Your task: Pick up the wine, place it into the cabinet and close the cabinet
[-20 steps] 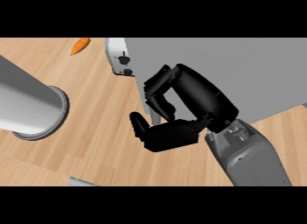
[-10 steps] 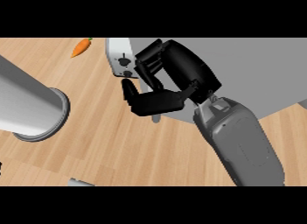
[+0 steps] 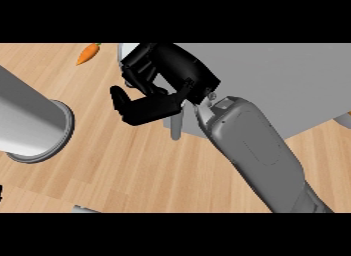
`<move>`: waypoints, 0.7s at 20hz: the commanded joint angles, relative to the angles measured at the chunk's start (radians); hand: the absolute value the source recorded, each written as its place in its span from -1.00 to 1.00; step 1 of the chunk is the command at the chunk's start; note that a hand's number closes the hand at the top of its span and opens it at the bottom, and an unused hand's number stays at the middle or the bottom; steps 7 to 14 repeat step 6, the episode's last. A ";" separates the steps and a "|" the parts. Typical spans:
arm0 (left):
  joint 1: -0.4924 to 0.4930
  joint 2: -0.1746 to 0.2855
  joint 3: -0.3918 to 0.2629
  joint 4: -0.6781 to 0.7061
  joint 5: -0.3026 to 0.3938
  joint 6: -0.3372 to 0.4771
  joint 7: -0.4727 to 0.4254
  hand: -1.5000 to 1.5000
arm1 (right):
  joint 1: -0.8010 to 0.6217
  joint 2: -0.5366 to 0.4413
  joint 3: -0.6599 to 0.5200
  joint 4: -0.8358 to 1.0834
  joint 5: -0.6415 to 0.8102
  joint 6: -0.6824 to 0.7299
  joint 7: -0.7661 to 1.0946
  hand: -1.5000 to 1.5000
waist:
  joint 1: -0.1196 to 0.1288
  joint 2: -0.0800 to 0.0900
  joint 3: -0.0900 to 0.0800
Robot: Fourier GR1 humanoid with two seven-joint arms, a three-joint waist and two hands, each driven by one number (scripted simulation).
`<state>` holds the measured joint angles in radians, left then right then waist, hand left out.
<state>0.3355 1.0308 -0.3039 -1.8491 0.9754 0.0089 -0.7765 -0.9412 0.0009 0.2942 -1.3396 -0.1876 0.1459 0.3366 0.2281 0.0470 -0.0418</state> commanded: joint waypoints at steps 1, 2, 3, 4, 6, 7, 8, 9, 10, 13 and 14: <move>0.001 -0.008 0.002 0.004 0.000 0.004 -0.006 1.00 | 0.015 -0.112 -0.151 0.156 0.013 -0.046 -0.034 1.00 | -0.063 0.044 0.038; -0.001 -0.012 0.003 0.009 0.001 0.012 -0.003 1.00 | -0.003 -0.114 -0.151 0.167 0.001 -0.042 -0.048 1.00 | -0.071 0.044 0.039; 0.004 -0.013 0.000 0.007 -0.003 0.013 -0.005 1.00 | 0.006 -0.117 -0.144 0.190 -0.010 -0.037 -0.061 1.00 | -0.078 0.042 0.039; 0.003 -0.021 -0.001 0.022 0.000 0.008 -0.010 1.00 | -0.020 -0.118 -0.139 0.205 -0.015 -0.035 -0.066 1.00 | -0.079 0.047 0.035; 0.001 -0.020 -0.001 0.011 -0.006 0.018 -0.008 1.00 | -0.037 -0.111 -0.126 0.242 -0.024 -0.041 -0.092 1.00 | -0.084 0.040 0.038; 0.001 -0.020 -0.001 0.011 -0.006 0.018 -0.008 1.00 | -0.037 -0.111 -0.126 0.242 -0.024 -0.041 -0.092 1.00 | -0.084 0.040 0.038; 0.001 -0.020 -0.001 0.011 -0.006 0.018 -0.008 1.00 | -0.037 -0.111 -0.126 0.242 -0.024 -0.041 -0.092 1.00 | -0.084 0.040 0.038; 0.001 -0.020 -0.001 0.011 -0.006 0.018 -0.008 1.00 | -0.037 -0.111 -0.126 0.242 -0.024 -0.041 -0.092 1.00 | -0.084 0.040 0.038; 0.001 -0.020 -0.001 0.011 -0.006 0.018 -0.008 1.00 | -0.037 -0.111 -0.126 0.242 -0.024 -0.041 -0.092 1.00 | -0.084 0.040 0.038; 0.001 -0.020 -0.001 0.011 -0.006 0.018 -0.008 1.00 | -0.037 -0.111 -0.126 0.242 -0.024 -0.041 -0.092 1.00 | -0.084 0.040 0.038; 0.001 -0.020 -0.001 0.011 -0.006 0.018 -0.008 1.00 | -0.037 -0.111 -0.126 0.242 -0.024 -0.041 -0.092 1.00 | -0.084 0.040 0.038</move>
